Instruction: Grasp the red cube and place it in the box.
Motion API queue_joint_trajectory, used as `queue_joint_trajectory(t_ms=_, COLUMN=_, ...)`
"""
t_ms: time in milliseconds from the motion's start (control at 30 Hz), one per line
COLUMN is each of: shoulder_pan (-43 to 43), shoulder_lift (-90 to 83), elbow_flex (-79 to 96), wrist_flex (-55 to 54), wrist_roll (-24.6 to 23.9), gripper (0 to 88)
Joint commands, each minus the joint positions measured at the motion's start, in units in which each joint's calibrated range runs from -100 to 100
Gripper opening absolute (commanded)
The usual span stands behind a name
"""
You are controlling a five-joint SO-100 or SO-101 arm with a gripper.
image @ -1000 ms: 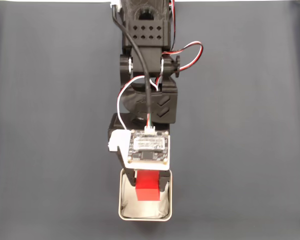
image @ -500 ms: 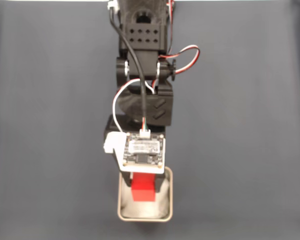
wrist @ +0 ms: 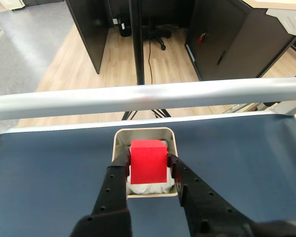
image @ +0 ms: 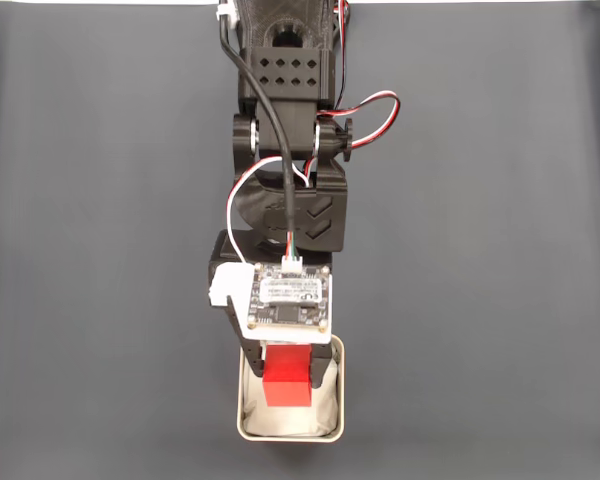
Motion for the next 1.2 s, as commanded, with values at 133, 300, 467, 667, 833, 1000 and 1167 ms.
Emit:
queue_joint_trajectory(t_ms=133, shoulder_pan=0.7, shoulder_lift=-1.5, elbow_flex=-2.9, wrist_flex=-1.5, wrist_roll=0.5, gripper=1.6)
queue_joint_trajectory(t_ms=300, shoulder_pan=0.7, shoulder_lift=-1.6, elbow_flex=-2.9, wrist_flex=-1.6, wrist_roll=0.5, gripper=1.8)
queue_joint_trajectory(t_ms=467, shoulder_pan=0.7, shoulder_lift=-1.9, elbow_flex=-2.5, wrist_flex=-2.0, wrist_roll=0.7, gripper=15.0)
queue_joint_trajectory(t_ms=667, shoulder_pan=1.0, shoulder_lift=-2.8, elbow_flex=-1.7, wrist_flex=-1.6, wrist_roll=1.3, gripper=39.8)
queue_joint_trajectory(t_ms=833, shoulder_pan=1.2, shoulder_lift=-3.4, elbow_flex=-0.5, wrist_flex=-2.3, wrist_roll=1.4, gripper=42.7)
queue_joint_trajectory(t_ms=1000, shoulder_pan=1.2, shoulder_lift=-3.9, elbow_flex=0.3, wrist_flex=-3.1, wrist_roll=1.4, gripper=43.6)
queue_joint_trajectory(t_ms=1167, shoulder_pan=1.2, shoulder_lift=-4.3, elbow_flex=0.6, wrist_flex=-3.2, wrist_roll=1.5, gripper=44.0)
